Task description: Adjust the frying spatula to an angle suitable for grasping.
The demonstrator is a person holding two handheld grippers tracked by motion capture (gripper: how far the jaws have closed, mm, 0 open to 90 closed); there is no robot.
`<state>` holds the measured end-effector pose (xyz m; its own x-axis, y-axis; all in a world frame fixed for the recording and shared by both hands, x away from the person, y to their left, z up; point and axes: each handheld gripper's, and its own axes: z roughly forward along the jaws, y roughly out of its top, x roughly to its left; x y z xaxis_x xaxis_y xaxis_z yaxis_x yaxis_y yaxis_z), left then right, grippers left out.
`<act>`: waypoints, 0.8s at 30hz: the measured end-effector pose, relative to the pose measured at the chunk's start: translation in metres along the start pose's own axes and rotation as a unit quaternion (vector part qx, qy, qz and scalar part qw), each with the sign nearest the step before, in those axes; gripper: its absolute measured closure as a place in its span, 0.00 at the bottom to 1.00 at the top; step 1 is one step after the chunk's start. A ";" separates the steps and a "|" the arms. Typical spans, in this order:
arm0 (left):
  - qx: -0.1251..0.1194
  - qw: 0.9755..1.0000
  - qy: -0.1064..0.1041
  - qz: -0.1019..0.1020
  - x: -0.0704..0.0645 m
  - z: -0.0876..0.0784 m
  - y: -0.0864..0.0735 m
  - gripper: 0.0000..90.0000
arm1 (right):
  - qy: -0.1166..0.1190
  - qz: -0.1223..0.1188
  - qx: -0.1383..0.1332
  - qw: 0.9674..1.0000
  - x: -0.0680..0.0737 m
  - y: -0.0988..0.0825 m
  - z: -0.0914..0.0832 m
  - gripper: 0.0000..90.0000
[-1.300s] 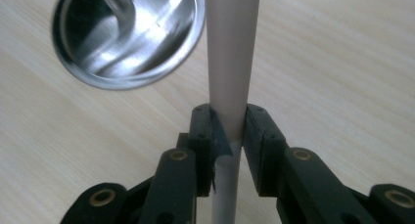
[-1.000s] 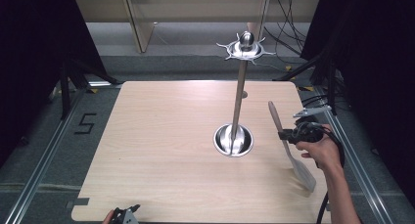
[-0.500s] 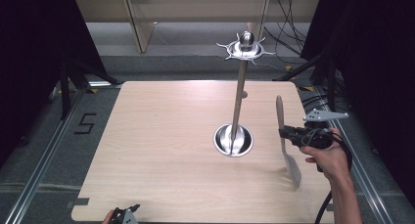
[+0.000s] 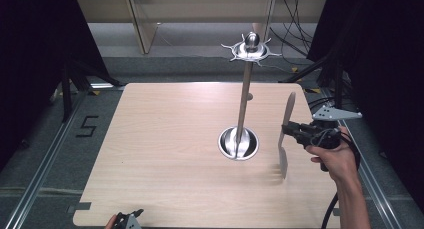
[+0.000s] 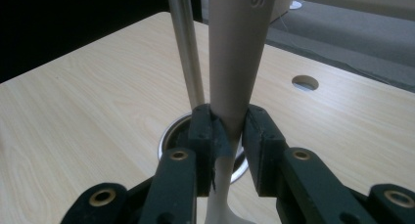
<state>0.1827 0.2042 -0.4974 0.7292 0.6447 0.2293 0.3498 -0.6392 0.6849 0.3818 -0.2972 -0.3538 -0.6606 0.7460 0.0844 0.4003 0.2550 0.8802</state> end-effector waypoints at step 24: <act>-0.003 1.000 0.011 -0.003 0.000 0.001 0.000 0.16 | -0.018 -0.014 -0.045 0.999 0.004 0.060 0.000 0.84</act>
<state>0.1827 0.2039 -0.4981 0.7131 0.6586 0.2404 0.3511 -0.6323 0.6906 0.4028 -0.2787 -0.3006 -0.6472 0.7610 0.0443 0.3220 0.2203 0.9208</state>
